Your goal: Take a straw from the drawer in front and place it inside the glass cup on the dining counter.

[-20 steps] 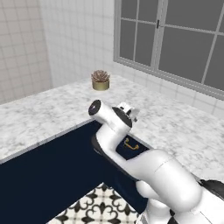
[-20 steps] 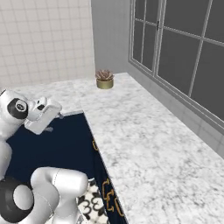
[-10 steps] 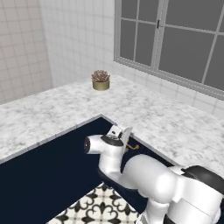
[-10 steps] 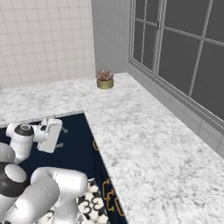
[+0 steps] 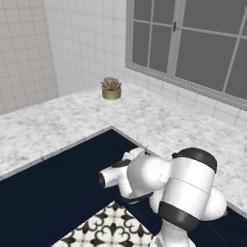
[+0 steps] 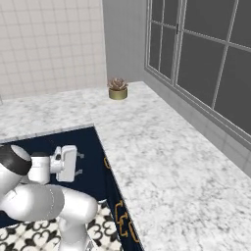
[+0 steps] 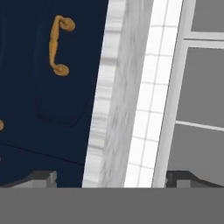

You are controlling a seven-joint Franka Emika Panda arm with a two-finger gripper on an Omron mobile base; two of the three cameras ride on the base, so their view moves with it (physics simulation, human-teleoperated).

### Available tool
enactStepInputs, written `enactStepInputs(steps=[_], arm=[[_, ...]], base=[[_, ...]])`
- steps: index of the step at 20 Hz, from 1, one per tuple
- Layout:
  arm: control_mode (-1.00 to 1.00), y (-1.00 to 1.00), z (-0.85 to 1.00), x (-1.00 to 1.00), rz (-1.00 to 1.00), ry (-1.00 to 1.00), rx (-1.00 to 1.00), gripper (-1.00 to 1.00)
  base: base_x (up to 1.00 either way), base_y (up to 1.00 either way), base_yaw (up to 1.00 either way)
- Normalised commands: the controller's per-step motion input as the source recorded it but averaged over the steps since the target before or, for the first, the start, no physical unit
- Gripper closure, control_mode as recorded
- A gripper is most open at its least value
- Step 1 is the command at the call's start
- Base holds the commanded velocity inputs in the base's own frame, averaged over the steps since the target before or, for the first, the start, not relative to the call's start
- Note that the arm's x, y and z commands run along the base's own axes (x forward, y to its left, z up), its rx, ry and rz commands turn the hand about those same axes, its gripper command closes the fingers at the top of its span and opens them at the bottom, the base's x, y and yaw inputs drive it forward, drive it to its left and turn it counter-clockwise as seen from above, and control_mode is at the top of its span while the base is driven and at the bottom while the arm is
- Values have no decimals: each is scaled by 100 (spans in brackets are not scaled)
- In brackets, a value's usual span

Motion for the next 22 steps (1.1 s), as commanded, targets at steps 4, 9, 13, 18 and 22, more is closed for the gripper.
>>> enactStepInputs(steps=[4,9,13,18,22], arm=[[-100,-3,-54,36,0,-5,-5,-100],[-100,-4,-36,47,-7,-6,0,-100],[-100,0,-26,40,-10,-7,0,-100],[-100,0,-41,33,-12,-6,0,-100],[-100,0,-26,29,-14,-14,-1,-100]], base=[[0,0,0],[0,0,0],[0,0,0],[0,0,0],[0,0,0]])
